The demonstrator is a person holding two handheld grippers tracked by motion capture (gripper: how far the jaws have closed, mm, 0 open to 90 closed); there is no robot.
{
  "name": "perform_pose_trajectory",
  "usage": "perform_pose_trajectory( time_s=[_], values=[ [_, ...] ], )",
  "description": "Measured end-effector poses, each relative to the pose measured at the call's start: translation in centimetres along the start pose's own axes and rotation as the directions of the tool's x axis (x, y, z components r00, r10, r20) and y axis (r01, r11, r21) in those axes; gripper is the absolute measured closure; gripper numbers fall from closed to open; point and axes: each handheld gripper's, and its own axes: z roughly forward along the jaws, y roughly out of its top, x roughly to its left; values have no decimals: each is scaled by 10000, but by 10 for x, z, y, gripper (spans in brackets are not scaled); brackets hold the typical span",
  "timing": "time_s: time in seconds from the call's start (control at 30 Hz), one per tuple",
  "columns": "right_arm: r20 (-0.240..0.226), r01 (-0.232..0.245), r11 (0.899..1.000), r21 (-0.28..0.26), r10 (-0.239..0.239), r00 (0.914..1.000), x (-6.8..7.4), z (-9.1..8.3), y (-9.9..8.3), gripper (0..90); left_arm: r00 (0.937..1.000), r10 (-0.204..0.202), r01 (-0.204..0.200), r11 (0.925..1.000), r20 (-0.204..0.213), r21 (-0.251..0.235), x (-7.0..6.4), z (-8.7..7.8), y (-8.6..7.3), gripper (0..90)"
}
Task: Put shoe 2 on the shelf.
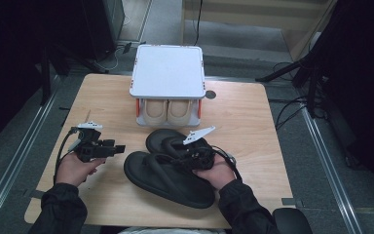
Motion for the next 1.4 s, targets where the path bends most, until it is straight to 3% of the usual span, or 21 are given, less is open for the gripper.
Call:
perform_pose_trajectory(
  time_s=[0.23,0.37,0.5,0.53,0.7,0.93,1.4],
  values=[
    [-393,288,9991,299,-276,9988,-7,2,13,763,9992,-300,296,9995,-262,-133,5,-7,-7,405],
    [-530,282,9986,451,-258,9983,-11,3,20,763,9990,-319,313,9993,-316,-204,6,-8,-8,405],
    [-676,591,9961,649,-547,9962,-13,4,32,762,9988,-367,361,9992,-338,-199,7,-9,-8,404],
    [-865,887,9934,721,-824,9928,-13,3,40,762,9985,-411,405,9990,-349,-204,8,-9,-8,404],
    [-1144,1407,9874,728,-1318,9846,-12,-1,56,762,9982,-436,429,9989,-402,-199,11,-9,-9,403],
    [-1513,1755,9797,972,-1597,9755,-8,-9,81,761,9981,-475,463,9984,-381,-336,13,-11,-8,402],
    [-1434,2072,9748,823,-1942,9704,-3,-37,107,760,9962,-732,716,9968,-471,-352,21,-16,-11,402]
  ],
)
